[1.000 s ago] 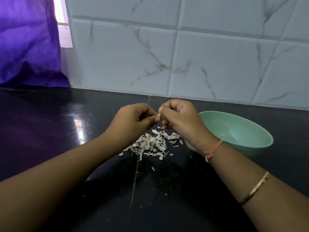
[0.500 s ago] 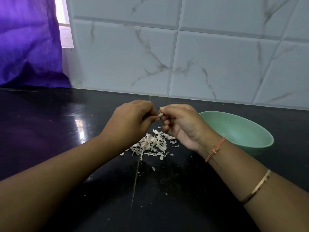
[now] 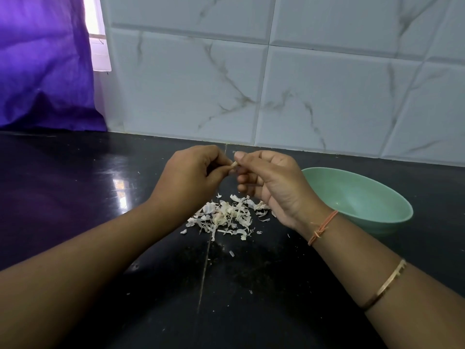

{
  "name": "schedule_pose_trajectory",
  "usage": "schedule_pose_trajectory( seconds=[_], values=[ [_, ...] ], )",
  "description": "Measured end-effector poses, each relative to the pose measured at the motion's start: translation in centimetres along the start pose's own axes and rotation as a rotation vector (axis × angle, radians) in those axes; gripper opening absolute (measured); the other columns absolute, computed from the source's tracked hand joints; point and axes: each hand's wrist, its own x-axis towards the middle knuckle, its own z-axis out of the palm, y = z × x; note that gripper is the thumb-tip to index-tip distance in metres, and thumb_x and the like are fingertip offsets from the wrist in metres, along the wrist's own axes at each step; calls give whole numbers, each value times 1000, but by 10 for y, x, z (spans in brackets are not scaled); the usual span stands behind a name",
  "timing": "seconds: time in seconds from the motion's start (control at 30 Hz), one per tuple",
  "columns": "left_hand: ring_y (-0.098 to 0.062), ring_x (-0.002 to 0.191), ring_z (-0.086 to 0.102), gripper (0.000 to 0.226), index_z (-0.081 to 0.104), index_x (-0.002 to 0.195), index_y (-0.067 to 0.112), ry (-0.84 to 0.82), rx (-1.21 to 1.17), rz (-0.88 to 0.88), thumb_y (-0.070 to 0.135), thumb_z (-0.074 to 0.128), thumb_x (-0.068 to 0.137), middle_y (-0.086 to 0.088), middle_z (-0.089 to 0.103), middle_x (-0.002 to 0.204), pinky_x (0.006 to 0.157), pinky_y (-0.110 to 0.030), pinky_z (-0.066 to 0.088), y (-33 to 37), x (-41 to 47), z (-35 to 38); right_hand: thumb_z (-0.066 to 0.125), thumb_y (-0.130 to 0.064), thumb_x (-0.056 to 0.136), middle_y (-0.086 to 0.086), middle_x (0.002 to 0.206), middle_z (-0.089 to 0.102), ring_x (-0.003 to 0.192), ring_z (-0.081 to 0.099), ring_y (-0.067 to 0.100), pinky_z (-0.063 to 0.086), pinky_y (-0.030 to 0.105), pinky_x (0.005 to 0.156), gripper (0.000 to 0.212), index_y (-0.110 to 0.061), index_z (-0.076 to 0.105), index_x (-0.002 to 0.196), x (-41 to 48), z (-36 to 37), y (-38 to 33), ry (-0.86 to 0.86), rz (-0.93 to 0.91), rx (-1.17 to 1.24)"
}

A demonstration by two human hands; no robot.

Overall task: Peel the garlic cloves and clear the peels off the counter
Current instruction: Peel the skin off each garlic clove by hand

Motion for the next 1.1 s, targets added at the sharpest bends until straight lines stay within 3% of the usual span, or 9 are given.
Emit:
schedule_pose_trajectory(
  seconds=[0.13, 0.27, 0.47, 0.7, 0.93, 1.1],
  values=[
    [-9, 62, 52, 6, 68, 76, 17, -29, 65, 46, 21, 70, 80, 6, 64, 70, 60, -23, 41, -1, -1, 1, 62, -8, 87, 5, 65, 62, 54, 55, 10, 50, 22, 53, 13, -8, 60, 74, 1, -1, 3, 41, -112, -218],
    [-8, 63, 47, 9, 65, 74, 14, -31, 160, 138, 19, 71, 79, 9, 58, 67, 55, -14, 32, 1, -2, 1, 57, -7, 89, 6, 62, 58, 51, 52, 10, 46, 20, 49, 20, -8, 59, 69, 1, 0, 2, 89, -176, -366],
    [-3, 61, 45, 10, 63, 72, 16, -8, 188, 199, 25, 65, 77, 8, 62, 68, 54, -13, 33, 2, -2, -1, 54, -2, 89, 4, 55, 51, 44, 46, 9, 42, 18, 44, 23, -6, 54, 67, 4, 2, 2, 90, 20, -59],
    [-8, 74, 49, 9, 64, 73, 16, 6, 164, 203, 24, 65, 77, 7, 64, 70, 55, -14, 34, 3, -2, -1, 50, -2, 90, 2, 50, 49, 40, 45, 6, 42, 16, 41, 24, -5, 55, 68, 3, 2, -1, 79, 137, 181],
    [-3, 64, 47, 8, 66, 75, 16, 32, 135, 148, 20, 70, 80, 7, 64, 71, 57, -18, 39, 1, -2, 0, 51, -24, 95, -1, 49, 41, 38, 34, 7, 32, 17, 36, 38, -11, 47, 60, 3, 3, 2, 192, 83, -22],
    [-11, 63, 55, 6, 68, 77, 14, 63, 125, 136, 19, 71, 78, 4, 65, 72, 56, -28, 46, 2, -2, 0, 56, -24, 92, 3, 57, 50, 45, 45, 8, 43, 17, 41, 30, -7, 55, 68, 2, 4, 2, 148, 26, -6]
  ],
)
